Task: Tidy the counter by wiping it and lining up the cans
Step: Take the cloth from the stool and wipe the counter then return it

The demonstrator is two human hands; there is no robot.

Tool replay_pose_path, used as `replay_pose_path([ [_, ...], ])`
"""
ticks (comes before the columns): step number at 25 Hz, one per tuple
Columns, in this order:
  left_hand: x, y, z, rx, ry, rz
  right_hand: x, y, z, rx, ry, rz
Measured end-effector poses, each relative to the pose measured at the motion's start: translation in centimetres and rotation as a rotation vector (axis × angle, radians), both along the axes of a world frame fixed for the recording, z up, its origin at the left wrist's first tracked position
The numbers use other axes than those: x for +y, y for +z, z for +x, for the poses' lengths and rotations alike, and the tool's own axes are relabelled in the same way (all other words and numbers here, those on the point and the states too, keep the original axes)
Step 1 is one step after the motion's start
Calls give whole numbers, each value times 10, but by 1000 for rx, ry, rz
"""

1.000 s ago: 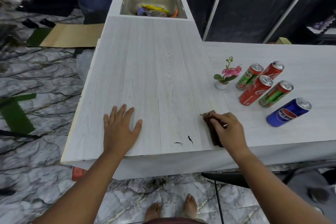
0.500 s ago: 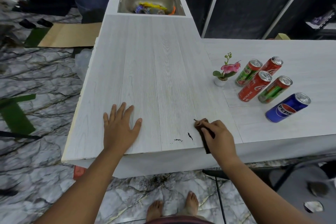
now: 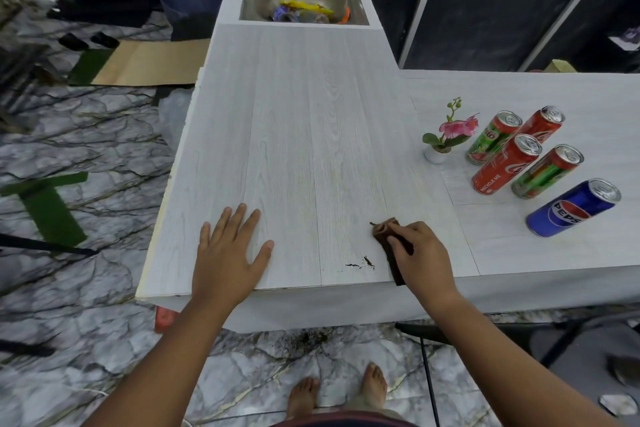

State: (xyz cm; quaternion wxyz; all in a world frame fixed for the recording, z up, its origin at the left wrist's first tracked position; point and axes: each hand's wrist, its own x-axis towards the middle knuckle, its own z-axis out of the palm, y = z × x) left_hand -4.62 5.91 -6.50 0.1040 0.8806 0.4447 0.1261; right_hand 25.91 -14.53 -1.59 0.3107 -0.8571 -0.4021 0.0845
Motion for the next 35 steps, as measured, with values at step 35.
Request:
replay_pose_path([
  [35,36,-2,-71,-84,105,32,51,0,-133,251,476,64],
])
